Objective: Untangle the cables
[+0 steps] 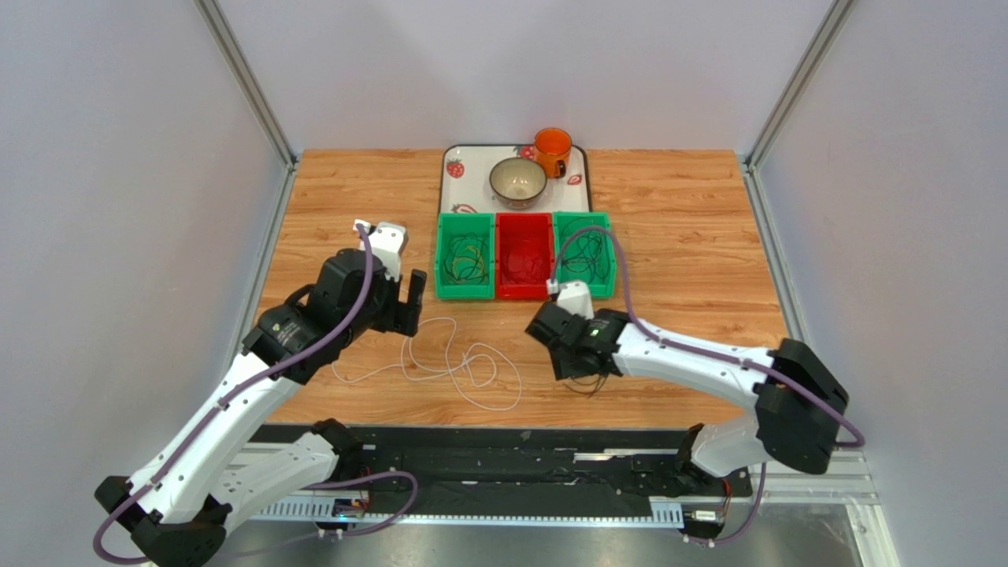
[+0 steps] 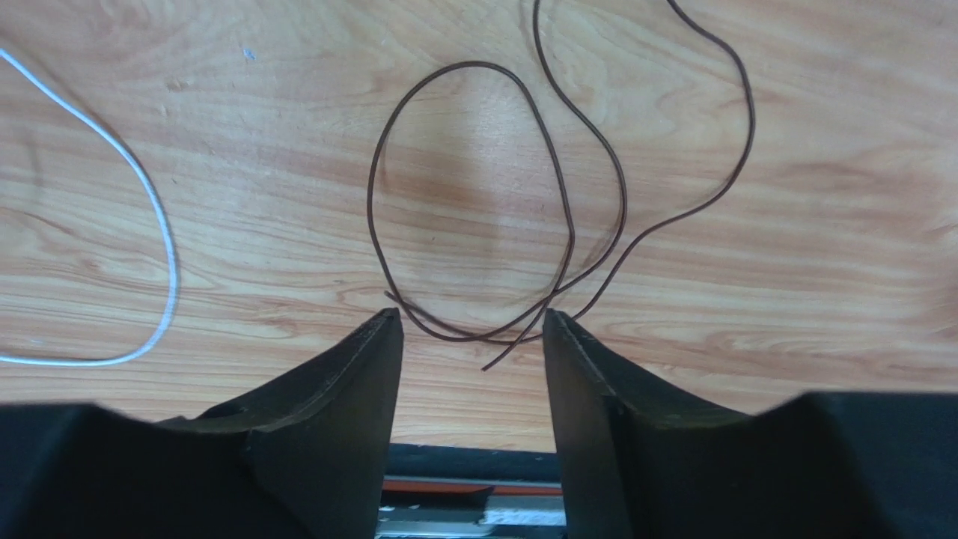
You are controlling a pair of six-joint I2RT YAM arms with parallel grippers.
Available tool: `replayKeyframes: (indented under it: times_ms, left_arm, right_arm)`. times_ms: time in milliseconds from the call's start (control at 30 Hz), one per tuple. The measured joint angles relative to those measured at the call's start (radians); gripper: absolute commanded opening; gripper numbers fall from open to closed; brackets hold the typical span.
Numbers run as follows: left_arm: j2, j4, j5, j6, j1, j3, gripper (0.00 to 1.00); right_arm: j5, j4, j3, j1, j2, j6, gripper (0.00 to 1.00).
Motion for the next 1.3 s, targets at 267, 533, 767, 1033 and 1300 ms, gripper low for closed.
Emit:
replayKeyframes:
  times_ms: [267, 533, 767, 1033, 1300]
  left_arm:
    - [0.005, 0.002, 0.0, 0.0, 0.0, 0.0, 0.9]
    - [0.002, 0.007, 0.005, 0.0, 0.0, 0.0, 0.9]
    - [-0.008, 0.008, 0.007, 0.0, 0.0, -0.005, 0.89]
    - [-0.008, 0.014, 0.017, 0.0, 0.0, -0.005, 0.89]
    - [-0.008, 0.018, 0.027, 0.0, 0.0, -0.005, 0.89]
  right_arm:
    - [-0.131, -0.01, -0.042, -0.247, -0.203, 0.125, 0.6]
    - [-0.188, -0.058, -0.044, -0.302, -0.133, 0.218, 0.57]
    - [-0.225, -0.035, -0.082, -0.302, -0.013, 0.24, 0.57]
    - [-0.227, 0.013, -0.089, -0.302, 0.079, 0.246, 0.53]
    - [-0.233, 0.053, -0.087, -0.3, 0.103, 0.254, 0.14]
